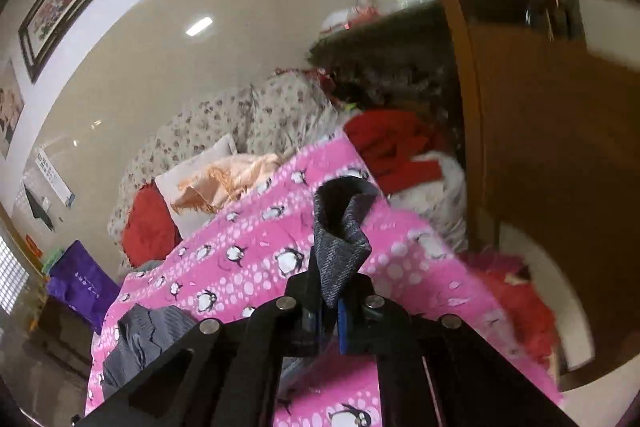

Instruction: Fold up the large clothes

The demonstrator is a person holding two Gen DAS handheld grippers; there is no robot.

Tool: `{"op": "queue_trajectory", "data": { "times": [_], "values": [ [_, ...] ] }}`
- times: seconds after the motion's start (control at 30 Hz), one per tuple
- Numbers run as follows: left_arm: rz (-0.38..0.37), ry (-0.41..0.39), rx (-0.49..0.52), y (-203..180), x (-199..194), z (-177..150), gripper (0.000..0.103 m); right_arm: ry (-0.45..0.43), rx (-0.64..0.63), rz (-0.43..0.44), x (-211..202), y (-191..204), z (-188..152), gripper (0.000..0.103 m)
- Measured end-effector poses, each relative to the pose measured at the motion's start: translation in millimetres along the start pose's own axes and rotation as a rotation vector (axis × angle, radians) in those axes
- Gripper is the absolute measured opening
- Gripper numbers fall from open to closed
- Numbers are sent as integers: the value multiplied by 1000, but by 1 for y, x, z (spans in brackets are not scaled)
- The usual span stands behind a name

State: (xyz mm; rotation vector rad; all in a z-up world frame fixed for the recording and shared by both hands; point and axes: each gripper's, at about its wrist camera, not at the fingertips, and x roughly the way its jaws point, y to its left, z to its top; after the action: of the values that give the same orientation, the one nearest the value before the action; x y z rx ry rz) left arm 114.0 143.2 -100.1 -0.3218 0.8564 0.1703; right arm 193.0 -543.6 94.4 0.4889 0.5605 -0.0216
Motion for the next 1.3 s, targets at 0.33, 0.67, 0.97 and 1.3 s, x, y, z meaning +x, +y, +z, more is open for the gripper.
{"op": "queue_trajectory", "data": {
  "times": [0.33,0.67,0.97,1.3],
  "values": [
    [-12,-25,-30,4,-29,15,89,186,-218,360,61,196,-103,4],
    [-179,-9,40,-32,-42,45,89,463,-611,330,136,298,-321,12],
    [-445,200,214,-151,23,32,89,409,-863,214,68,259,-353,70],
    [-545,251,266,-174,27,24,89,349,-507,143,54,182,-322,75]
  ]
}}
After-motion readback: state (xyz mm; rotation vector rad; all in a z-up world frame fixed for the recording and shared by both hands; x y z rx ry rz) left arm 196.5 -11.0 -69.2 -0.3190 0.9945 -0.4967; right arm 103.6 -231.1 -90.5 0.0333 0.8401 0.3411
